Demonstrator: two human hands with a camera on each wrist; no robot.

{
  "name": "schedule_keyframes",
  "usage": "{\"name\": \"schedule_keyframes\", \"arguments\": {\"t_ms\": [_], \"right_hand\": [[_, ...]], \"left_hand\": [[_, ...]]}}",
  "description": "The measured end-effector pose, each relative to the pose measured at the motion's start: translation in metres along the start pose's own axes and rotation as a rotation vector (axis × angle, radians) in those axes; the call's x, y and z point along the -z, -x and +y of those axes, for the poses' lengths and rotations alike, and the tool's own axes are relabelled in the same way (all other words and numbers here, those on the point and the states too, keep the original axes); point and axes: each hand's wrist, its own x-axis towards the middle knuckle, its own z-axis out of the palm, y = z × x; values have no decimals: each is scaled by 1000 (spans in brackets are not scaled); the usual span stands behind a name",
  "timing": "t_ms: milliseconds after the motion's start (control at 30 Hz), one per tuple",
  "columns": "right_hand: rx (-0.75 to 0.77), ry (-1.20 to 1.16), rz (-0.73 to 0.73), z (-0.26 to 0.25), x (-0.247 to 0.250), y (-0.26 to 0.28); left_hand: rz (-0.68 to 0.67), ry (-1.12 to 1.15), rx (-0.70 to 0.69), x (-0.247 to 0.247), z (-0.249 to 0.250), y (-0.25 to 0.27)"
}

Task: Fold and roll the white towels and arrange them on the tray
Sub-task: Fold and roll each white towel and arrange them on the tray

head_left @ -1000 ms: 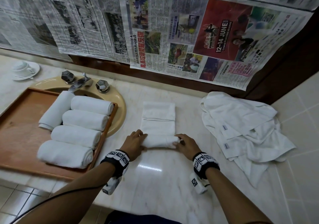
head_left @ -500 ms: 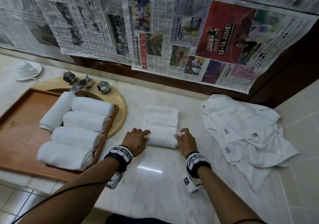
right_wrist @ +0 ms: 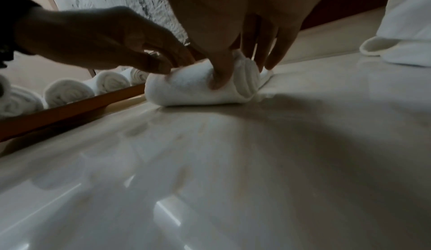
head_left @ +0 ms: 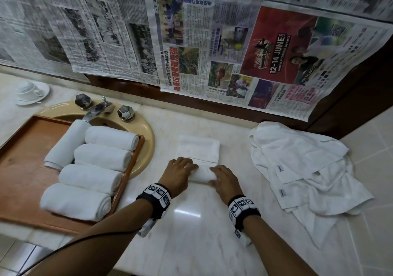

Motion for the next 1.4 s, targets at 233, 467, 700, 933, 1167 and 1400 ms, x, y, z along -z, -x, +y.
{"name": "schedule_keyframes", "arguments": {"t_ms": [233, 467, 700, 933, 1167, 1400], "right_hand": [[-131, -83, -328, -6, 32, -17], [64, 103, -358, 14, 32, -25], [-27, 181, -371, 7, 32, -38], [-162, -109, 2, -6, 64, -100], [-436, -154, 96, 7, 68, -144], [-373, -117, 53, 9, 62, -112]], "left_hand": [[-153, -36, -71, -14, -2, 2], [-198, -35, -138, -2, -4, 8], [-263, -17, -145, 6, -2, 14], [-231, -61, -174, -4, -5, 25], [-219, -37, -163, -6, -4, 29], [-337, 71, -25, -7, -5, 21]]}}
